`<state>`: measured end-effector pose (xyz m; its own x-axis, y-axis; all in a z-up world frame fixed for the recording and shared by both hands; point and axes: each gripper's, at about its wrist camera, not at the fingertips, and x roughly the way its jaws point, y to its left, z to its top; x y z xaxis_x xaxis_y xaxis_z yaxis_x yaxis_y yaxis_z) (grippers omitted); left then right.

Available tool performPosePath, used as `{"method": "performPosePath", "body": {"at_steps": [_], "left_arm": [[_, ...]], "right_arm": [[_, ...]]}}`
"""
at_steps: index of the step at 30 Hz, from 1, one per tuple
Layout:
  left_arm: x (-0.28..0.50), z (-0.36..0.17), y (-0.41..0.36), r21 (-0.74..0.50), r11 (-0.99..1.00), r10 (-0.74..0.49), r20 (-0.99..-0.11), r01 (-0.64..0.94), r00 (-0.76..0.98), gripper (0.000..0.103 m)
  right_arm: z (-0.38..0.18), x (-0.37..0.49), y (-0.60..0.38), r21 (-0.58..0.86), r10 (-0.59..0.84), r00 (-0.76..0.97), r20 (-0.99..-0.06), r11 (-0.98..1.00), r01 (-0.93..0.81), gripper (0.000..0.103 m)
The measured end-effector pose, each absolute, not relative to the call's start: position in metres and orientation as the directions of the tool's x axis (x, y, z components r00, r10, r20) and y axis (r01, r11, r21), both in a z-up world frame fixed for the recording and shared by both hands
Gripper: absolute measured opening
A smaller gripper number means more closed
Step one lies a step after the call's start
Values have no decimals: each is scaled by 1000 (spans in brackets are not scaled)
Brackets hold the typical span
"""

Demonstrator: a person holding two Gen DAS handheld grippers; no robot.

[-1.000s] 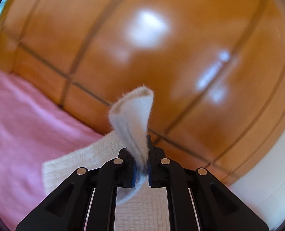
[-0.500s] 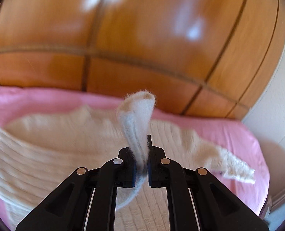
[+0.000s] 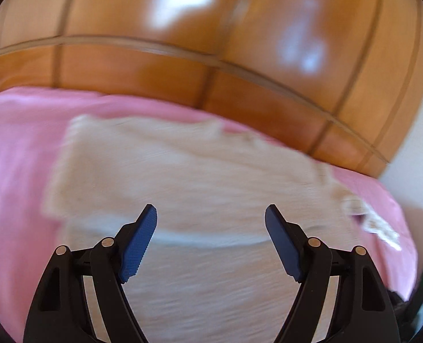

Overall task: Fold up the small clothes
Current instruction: 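Fold the side edge over onto the body and open the left gripper, then grasp the outstretched sleeve cuff with the right gripper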

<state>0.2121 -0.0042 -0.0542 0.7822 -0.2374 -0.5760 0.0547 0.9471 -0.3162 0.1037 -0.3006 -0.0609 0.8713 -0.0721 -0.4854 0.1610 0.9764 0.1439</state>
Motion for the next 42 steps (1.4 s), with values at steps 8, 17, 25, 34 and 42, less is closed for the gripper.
{"method": "performPosePath", "body": {"at_steps": [8,17,25,34,42], "left_arm": [[209,-89,49,-437,889,-204,-643,-135,738,78],[213,-91,25,-266,959,-126,-720,-103,682,86],[202,-89,23,-218,969,-81,-722,-115,687,86],[207,-93,23,-255,964,-138,-726,-77,674,96],[207,-95,21,-255,965,-148,-725,-63,673,99]], "right_arm": [[-60,104,-300,141,-76,871,-486,976,163,101],[-59,102,-301,143,-76,871,-486,976,165,101],[-54,89,-322,280,16,887,-461,951,128,101],[-54,81,-436,630,83,918,-387,751,198,72],[-52,97,-524,790,14,952,-307,561,247,67]]}}
